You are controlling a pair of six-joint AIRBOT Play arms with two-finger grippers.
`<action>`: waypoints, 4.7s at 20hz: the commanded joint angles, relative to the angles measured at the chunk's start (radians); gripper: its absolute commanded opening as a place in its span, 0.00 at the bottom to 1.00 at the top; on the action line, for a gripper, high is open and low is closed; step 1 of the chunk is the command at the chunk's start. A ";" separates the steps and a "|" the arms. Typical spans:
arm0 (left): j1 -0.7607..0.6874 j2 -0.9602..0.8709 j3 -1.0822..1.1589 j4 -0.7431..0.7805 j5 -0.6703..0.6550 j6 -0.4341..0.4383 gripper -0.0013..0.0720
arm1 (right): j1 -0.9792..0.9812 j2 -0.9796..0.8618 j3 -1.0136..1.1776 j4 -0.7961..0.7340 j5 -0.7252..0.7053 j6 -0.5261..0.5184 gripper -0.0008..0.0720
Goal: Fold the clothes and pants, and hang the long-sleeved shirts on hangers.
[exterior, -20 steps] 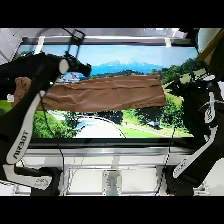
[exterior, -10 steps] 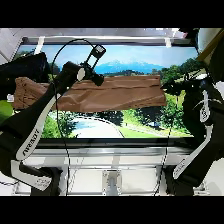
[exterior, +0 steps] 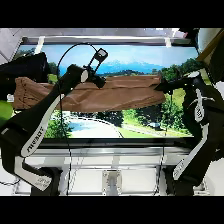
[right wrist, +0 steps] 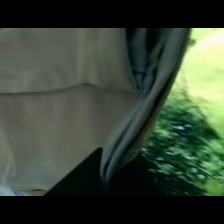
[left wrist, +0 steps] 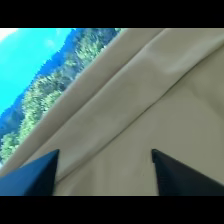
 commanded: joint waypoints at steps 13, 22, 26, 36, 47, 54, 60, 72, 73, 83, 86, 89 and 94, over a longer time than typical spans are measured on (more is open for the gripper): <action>-0.117 -0.234 0.001 -0.351 -0.014 -0.003 0.04 | 0.206 0.211 0.242 0.288 0.058 0.101 0.03; 0.192 0.061 0.001 -0.025 -0.289 -0.146 0.04 | 0.541 0.234 0.203 0.201 -0.259 0.096 0.03; 0.402 0.207 0.001 -0.025 -0.342 -0.146 0.04 | 0.742 0.194 0.162 0.059 -0.389 0.097 0.03; 0.541 0.264 0.000 -0.027 -0.367 -0.146 0.04 | 0.929 -0.103 0.162 0.531 -0.596 -0.001 0.03; 0.541 0.263 0.000 -0.048 -0.414 -0.146 0.04 | 0.796 -0.017 0.217 0.469 -0.266 -0.194 0.57; 0.541 0.263 0.000 -0.048 -0.420 -0.146 0.04 | 0.499 0.021 0.127 -0.019 -0.093 0.161 0.57; 0.541 0.263 0.000 -0.048 -0.420 -0.146 0.04 | 0.513 -0.034 0.111 -0.063 -0.164 0.158 0.98; 0.541 0.263 0.000 -0.048 -0.420 -0.146 0.04 | 0.631 -0.080 0.111 -0.026 -0.213 0.233 0.82; 0.541 0.263 0.000 -0.048 -0.420 -0.146 0.04 | 0.642 -0.080 0.111 -0.026 -0.217 0.233 0.77; 0.524 0.383 0.000 -0.056 -0.561 -0.146 0.04 | 0.544 0.097 0.183 -0.247 0.328 0.219 0.03; 0.452 0.502 0.000 -0.111 -0.589 -0.146 0.04 | 0.473 0.224 0.129 -0.343 0.493 0.197 0.03; 0.328 0.566 0.000 -0.166 -0.589 -0.146 0.04 | 0.394 0.349 0.018 -0.375 0.494 0.170 0.03; 0.095 0.472 -0.004 -0.183 -0.589 -0.146 0.04 | 0.250 0.506 -0.278 -0.397 0.487 0.118 0.03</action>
